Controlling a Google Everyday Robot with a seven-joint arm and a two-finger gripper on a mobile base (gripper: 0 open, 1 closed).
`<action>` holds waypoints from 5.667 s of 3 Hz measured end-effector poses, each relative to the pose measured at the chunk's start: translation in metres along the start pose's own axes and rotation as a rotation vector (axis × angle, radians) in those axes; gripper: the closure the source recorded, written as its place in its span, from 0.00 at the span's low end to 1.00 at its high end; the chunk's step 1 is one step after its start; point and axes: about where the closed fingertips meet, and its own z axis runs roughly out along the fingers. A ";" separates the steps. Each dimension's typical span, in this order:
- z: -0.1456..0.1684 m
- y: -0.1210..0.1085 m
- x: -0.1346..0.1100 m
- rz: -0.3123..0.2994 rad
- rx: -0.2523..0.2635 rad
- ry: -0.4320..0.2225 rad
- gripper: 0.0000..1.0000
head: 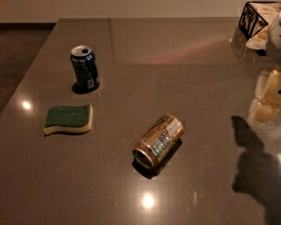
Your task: Place orange can upright
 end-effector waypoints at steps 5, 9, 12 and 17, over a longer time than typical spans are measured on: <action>0.064 0.054 -0.108 -0.476 -0.113 -0.079 0.00; 0.125 0.122 -0.136 -0.998 -0.262 -0.016 0.00; 0.133 0.128 -0.142 -1.060 -0.315 -0.001 0.70; 0.055 0.081 -0.180 -0.273 -0.365 -0.753 1.00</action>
Offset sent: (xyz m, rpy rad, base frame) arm 0.0049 0.0321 -0.0095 0.0186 0.0168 0.1116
